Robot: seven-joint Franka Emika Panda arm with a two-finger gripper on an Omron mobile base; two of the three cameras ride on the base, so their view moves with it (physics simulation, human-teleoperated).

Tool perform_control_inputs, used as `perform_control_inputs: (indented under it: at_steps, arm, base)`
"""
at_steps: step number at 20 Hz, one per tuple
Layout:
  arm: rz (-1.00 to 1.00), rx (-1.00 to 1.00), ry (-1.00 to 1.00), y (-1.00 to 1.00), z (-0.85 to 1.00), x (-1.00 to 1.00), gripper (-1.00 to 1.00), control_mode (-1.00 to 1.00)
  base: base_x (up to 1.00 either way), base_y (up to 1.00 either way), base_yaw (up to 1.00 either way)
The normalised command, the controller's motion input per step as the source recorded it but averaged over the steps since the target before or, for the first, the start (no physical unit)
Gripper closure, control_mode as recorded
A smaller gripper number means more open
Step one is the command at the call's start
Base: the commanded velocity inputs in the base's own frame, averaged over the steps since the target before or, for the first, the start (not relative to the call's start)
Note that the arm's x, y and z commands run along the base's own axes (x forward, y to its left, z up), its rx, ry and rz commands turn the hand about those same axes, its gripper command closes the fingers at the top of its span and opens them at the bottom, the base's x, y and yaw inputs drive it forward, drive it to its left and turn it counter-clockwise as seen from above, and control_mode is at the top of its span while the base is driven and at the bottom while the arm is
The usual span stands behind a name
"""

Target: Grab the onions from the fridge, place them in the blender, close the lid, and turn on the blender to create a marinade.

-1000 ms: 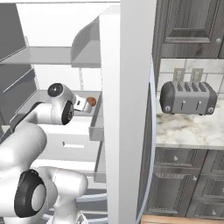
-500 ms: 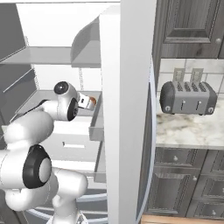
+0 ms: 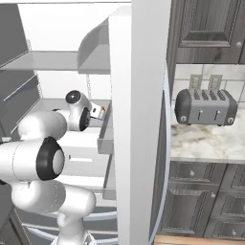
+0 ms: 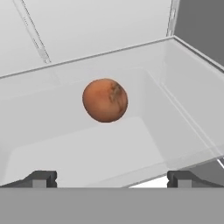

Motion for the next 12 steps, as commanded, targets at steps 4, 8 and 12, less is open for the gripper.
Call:
perform_control_inputs:
  at_steps: [4,8,12]
  arm:
    - [0.00,0.00,0.03,0.00,-0.19,0.39,-1.00,-1.00]
    - [0.00,0.00,0.03,0.00,-0.13,0.44,-1.00,-1.00]
    - [0.00,0.00,0.04,0.00,-0.10,0.48,-1.00,-1.00]
  base:
    - [0.00,0.00,0.00]
    - [0.00,0.00,0.00]
    - [0.00,0.00,0.00]
